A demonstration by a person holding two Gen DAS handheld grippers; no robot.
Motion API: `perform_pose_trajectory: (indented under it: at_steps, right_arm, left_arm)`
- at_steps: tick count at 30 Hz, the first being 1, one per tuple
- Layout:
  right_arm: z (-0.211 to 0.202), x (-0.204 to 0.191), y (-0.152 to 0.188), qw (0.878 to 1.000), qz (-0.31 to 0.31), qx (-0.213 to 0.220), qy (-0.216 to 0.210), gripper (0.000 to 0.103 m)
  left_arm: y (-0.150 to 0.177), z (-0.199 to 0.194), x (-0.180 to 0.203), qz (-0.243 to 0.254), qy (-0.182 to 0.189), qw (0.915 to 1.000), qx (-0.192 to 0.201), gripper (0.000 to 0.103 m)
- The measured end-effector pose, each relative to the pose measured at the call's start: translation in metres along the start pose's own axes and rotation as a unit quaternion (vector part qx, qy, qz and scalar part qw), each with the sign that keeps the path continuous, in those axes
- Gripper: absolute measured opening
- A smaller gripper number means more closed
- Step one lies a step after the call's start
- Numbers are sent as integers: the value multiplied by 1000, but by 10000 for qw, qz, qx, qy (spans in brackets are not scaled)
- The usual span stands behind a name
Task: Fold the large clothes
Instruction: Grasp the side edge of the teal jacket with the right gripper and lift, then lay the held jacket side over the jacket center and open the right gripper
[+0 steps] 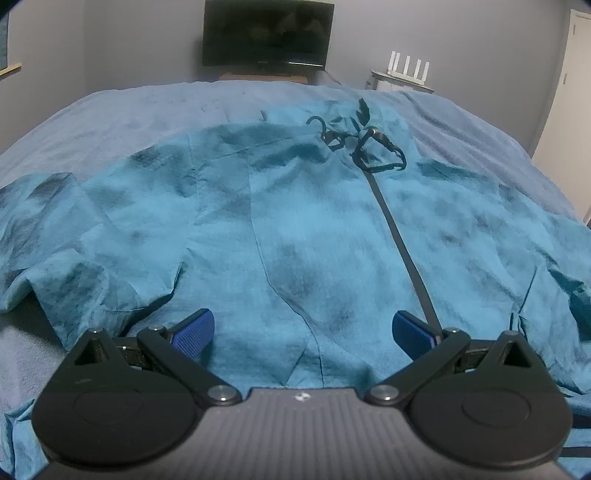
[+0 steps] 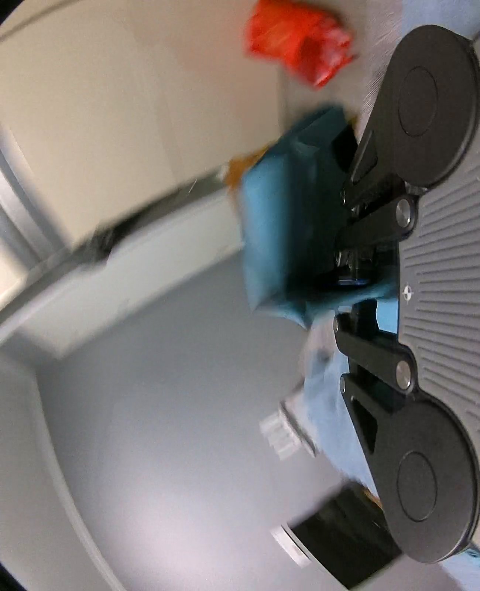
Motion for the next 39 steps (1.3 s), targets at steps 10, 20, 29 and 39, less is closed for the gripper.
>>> perform_pose_trajectory:
  at_steps: [10, 20, 29, 39]
  right_arm:
    - [-130, -203, -19, 9697, -1285, 310, -2055, 4]
    - [-226, -345, 114, 9032, -1973, -1366, -3559, 5]
    - [-276, -355, 290, 8669, -3138, -2412, -3030, 35]
    - [-215, -356, 268, 8889, -2649, -2586, -2699, 70]
  left_arm:
    - [1, -7, -6, -189, 106, 9997, 120, 103]
    - [1, -11, -12, -329, 253, 9989, 215, 103]
    - [5, -7, -24, -593, 323, 9976, 142, 103]
    - [7, -3, -10, -167, 205, 9996, 61, 103]
Point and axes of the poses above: each gripper's, at about its wrist camera, not at the fingertips, and z roughly the way its jaws point, x to its right, y to its underside, the point moved 7 cm from there along z, roughly the way its jaws point, and after that the axes turned 8 degrees about y, right-handed, at the moved point
